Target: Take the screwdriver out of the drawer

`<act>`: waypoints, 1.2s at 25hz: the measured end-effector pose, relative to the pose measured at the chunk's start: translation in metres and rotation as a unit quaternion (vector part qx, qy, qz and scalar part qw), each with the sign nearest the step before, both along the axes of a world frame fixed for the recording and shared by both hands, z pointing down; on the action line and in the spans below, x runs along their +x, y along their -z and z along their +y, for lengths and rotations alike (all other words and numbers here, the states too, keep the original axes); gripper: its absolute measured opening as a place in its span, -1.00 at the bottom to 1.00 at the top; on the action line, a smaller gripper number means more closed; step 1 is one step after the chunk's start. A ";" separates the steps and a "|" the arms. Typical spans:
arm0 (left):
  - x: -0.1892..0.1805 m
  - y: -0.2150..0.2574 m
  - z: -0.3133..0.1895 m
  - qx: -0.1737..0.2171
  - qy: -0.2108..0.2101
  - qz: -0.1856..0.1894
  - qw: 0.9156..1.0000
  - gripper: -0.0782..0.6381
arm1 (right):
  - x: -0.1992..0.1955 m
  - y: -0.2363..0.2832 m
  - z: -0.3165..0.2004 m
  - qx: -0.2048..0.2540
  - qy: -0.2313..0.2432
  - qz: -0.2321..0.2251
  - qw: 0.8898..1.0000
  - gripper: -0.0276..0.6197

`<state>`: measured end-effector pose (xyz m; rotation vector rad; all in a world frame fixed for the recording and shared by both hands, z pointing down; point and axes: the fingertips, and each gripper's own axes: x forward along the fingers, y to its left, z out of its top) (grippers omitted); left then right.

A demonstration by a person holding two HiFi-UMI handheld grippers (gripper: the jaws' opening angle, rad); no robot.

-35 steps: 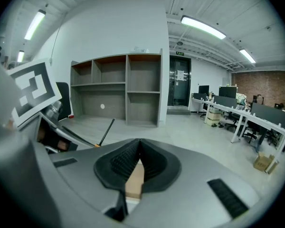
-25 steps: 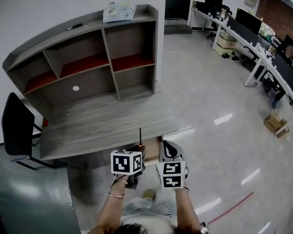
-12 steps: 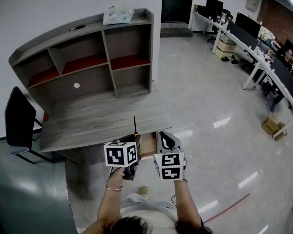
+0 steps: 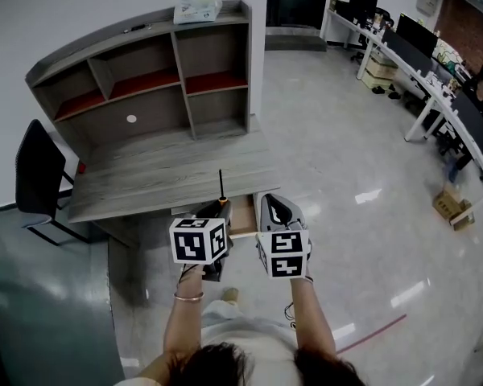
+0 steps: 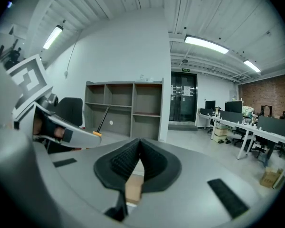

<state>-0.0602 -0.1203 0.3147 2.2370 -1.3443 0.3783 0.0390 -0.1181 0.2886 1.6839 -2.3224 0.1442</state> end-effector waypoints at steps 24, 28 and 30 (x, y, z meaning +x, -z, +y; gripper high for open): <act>0.020 0.052 0.121 0.146 0.009 -0.023 0.989 -0.56 | 0.019 0.037 0.115 0.061 0.032 -0.013 0.998 -0.83; 0.019 0.056 0.142 0.162 0.014 -0.024 0.986 -0.56 | 0.015 0.036 0.135 0.067 0.040 -0.010 0.997 -0.83; 0.018 0.059 0.149 0.172 0.016 -0.024 0.985 -0.56 | 0.011 0.038 0.142 0.071 0.046 -0.010 0.996 -0.83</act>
